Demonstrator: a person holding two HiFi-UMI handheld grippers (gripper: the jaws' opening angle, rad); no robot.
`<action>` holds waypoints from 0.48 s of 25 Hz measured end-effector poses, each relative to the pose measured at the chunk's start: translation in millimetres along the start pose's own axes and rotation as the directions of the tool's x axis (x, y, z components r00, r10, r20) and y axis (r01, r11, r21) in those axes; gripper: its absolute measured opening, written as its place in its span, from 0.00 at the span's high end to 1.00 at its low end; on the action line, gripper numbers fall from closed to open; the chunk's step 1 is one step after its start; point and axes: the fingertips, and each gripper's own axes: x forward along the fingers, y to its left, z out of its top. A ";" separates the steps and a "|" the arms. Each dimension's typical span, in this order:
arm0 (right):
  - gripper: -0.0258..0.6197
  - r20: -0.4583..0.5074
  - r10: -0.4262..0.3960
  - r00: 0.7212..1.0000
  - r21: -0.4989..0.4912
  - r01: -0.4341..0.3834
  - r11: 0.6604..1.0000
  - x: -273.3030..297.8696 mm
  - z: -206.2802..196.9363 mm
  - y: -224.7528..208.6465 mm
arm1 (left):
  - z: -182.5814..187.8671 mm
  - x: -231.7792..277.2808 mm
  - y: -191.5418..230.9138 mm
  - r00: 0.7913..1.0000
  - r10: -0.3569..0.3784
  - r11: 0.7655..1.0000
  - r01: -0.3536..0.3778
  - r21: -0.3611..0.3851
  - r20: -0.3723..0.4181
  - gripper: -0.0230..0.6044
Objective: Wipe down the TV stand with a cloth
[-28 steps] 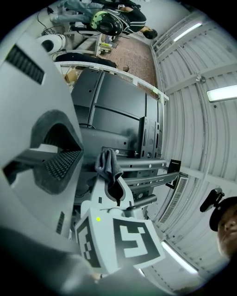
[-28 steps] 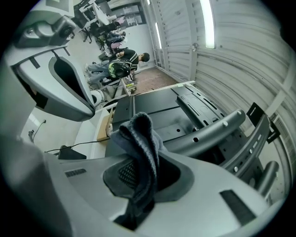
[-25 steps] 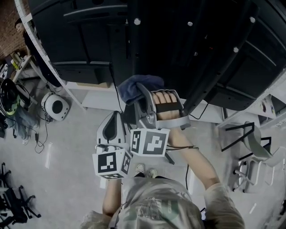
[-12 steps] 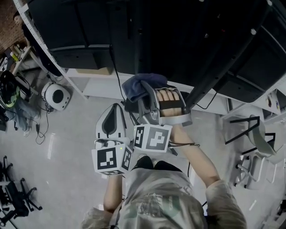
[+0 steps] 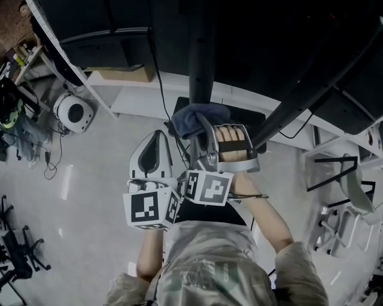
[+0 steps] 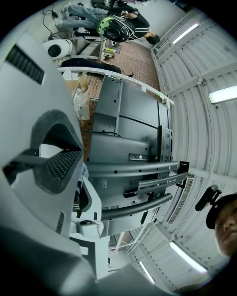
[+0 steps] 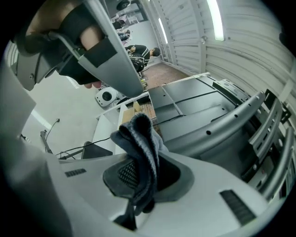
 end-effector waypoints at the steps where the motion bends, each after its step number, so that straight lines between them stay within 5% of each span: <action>1: 0.87 -0.003 0.006 1.000 0.008 -0.006 1.000 1.9 -2.9 9.2 | -7.5 0.4 0.1 1.000 -0.004 1.000 0.004 0.001 -0.002 0.94; 12: 0.87 -0.050 0.142 0.989 0.011 -0.142 0.990 19.3 -45.4 123.3 | -66.4 16.8 5.8 0.999 -0.017 1.000 0.017 0.004 -0.042 0.94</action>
